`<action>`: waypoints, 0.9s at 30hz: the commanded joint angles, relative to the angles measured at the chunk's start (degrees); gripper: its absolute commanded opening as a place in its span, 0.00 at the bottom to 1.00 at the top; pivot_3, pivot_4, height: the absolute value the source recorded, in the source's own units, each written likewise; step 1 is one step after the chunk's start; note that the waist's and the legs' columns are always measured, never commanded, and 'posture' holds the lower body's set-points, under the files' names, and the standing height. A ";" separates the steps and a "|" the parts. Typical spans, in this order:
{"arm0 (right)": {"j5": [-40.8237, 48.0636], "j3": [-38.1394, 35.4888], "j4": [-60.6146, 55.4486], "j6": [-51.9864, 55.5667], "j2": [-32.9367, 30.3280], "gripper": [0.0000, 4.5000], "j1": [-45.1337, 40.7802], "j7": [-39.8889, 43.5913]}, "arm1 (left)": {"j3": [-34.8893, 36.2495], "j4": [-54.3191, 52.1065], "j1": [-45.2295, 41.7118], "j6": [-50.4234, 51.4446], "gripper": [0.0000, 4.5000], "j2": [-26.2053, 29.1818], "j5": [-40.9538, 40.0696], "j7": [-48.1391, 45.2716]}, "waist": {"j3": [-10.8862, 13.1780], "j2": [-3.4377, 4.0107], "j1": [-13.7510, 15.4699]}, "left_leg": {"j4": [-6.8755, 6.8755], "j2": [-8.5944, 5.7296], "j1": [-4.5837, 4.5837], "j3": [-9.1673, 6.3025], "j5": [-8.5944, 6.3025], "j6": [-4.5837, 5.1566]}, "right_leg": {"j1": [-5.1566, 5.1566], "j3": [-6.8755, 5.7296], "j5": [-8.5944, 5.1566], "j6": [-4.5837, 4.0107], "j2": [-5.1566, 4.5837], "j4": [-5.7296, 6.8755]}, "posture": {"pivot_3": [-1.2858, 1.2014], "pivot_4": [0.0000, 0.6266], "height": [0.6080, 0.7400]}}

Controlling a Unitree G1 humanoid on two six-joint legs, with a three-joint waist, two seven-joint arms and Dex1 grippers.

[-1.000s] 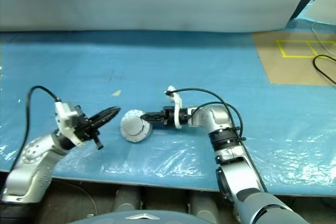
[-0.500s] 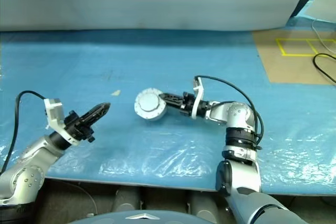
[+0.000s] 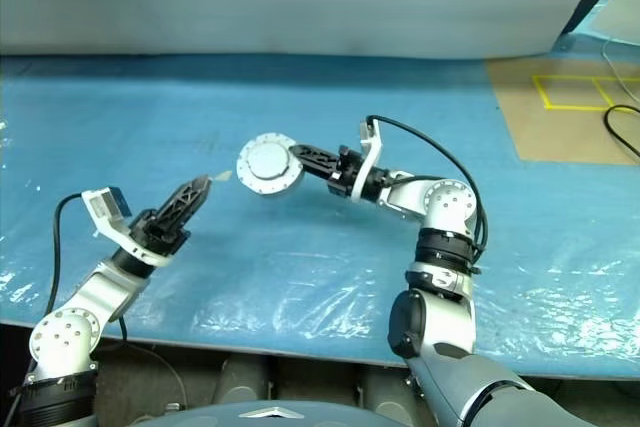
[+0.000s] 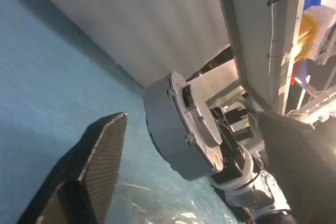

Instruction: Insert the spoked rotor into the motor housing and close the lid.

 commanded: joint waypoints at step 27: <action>6.76 1.77 -1.87 -0.41 -0.90 0.27 -2.16 -0.33 | -3.44 11.77 -13.46 5.87 1.00 -8.92 -0.96 -1.67 | -0.01 -0.02 0.21 | 0.17 -0.06 -0.17 -0.17 0.00 -0.02 | 0.01 -0.02 0.10 0.17 -0.01 0.05 | 0.52 0.24 1.00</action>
